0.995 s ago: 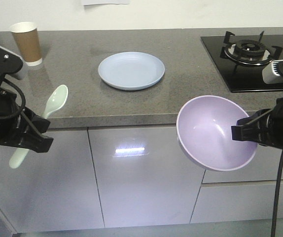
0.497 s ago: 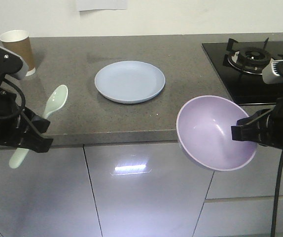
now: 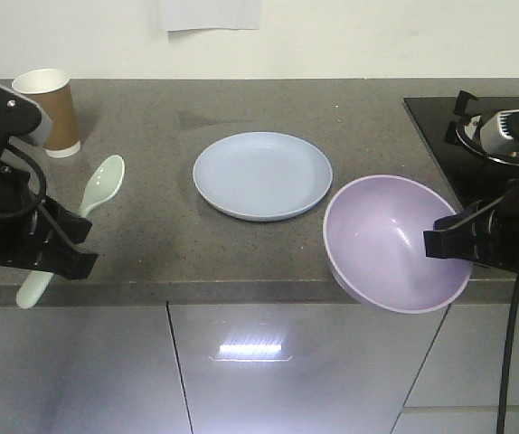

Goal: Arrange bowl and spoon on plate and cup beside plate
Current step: 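Drive the base, holding spoon and bowl, toward the counter with the plate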

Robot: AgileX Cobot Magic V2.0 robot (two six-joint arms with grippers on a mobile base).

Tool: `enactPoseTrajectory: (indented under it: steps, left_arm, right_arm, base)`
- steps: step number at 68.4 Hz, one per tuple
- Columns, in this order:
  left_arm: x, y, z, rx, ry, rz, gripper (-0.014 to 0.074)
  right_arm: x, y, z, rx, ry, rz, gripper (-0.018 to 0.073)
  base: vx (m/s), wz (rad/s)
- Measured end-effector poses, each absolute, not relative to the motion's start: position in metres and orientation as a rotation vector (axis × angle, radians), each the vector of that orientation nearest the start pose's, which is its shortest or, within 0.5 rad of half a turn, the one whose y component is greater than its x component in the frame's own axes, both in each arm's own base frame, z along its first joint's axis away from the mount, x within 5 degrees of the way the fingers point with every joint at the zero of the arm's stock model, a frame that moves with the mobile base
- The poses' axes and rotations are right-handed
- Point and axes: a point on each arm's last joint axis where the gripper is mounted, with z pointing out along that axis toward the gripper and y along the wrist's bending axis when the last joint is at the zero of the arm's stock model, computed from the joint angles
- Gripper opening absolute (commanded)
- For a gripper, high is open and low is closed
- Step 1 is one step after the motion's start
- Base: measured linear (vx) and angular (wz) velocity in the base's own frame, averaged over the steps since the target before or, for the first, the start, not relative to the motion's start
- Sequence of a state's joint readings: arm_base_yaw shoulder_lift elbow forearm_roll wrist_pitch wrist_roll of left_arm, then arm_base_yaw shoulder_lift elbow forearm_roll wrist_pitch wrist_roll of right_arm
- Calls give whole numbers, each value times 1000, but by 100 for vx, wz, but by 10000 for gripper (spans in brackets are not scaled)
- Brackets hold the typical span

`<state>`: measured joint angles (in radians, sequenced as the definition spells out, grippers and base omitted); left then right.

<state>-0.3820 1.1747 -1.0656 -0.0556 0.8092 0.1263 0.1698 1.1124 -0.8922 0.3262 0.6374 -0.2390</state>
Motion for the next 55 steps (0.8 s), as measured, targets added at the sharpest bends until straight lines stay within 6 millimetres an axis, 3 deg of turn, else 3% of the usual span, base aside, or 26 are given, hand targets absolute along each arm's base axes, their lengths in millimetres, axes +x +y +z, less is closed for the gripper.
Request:
enactPoseTrajectory:
  steps: [55]
  left_arm:
    - [221, -93, 348, 579, 2338, -185, 76]
  right_arm:
    - [221, 55, 321, -263, 2305, 322, -3]
  base:
    - [13, 7]
